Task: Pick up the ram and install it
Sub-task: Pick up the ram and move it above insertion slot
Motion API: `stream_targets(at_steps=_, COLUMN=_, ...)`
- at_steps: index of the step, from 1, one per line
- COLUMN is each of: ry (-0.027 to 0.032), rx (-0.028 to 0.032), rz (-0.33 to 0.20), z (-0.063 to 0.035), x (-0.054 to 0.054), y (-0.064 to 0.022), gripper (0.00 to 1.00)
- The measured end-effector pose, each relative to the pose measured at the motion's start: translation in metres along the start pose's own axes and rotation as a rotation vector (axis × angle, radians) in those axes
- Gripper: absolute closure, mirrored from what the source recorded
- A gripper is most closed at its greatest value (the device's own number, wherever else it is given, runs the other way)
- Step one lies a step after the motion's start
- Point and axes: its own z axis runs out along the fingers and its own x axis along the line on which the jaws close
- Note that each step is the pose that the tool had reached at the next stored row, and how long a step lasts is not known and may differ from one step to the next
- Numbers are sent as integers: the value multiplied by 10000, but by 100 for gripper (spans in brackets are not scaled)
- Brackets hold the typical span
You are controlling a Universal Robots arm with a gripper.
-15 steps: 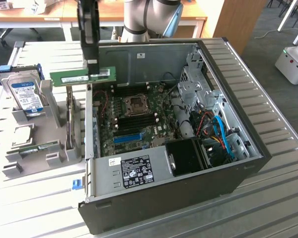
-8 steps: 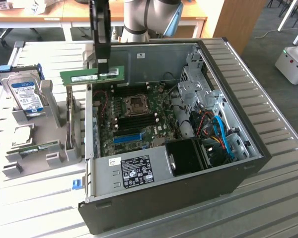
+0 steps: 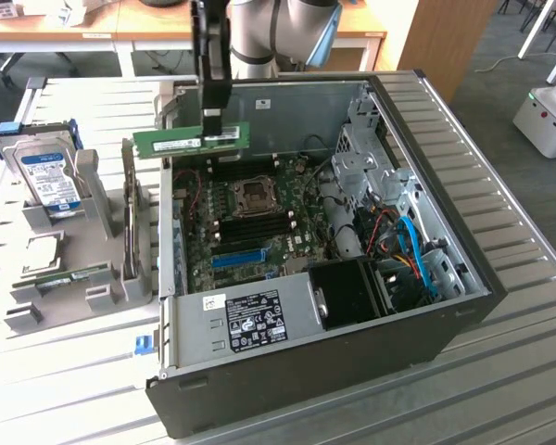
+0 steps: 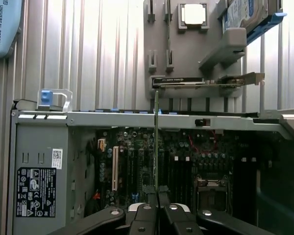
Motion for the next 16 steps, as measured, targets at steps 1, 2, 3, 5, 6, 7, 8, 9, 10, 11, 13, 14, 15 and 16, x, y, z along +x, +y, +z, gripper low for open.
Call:
stream_targets(at_steps=1, ry=1, rx=0, rz=-1, z=-1, x=0, y=-29, gripper=88)
stream_targets(at_steps=2, ry=0, rx=0, rz=-1, z=-2, x=1, y=-58, gripper=88)
stream_targets(at_steps=3, ry=1, rx=0, rz=-1, z=-3, x=1, y=-86, gripper=88)
stream_targets(at_steps=5, ry=0, rx=0, rz=0, z=-5, x=1, y=-144, gripper=88)
stream_targets(at_steps=6, ry=-1, rx=0, rz=0, z=-6, x=1, y=-176, gripper=88)
stream_targets(at_steps=7, ry=0, rx=0, rz=-1, z=-7, x=1, y=-204, gripper=88)
stream_targets(at_steps=8, ry=0, rx=0, rz=-2, z=-8, x=2, y=-230, gripper=88)
stream_targets(at_steps=9, ry=0, rx=-1, rz=0, z=-9, x=2, y=-256, gripper=88)
stream_targets(at_steps=10, ry=1, rx=0, rz=0, z=-10, x=2, y=-283, gripper=88)
stream_targets(at_steps=11, ry=1, rx=0, rz=0, z=-11, x=2, y=-309, gripper=88)
stream_targets(at_steps=13, ry=0, rx=0, rz=-1, z=-12, x=2, y=-366, gripper=88)
stream_targets(at_steps=14, ry=1, rx=0, rz=-1, z=-13, x=3, y=-394, gripper=88)
stream_targets(at_steps=15, ry=0, rx=0, rz=0, z=-14, x=3, y=-420, gripper=88)
stream_targets(at_steps=16, ry=1, rx=0, rz=0, z=-15, x=3, y=-445, gripper=88)
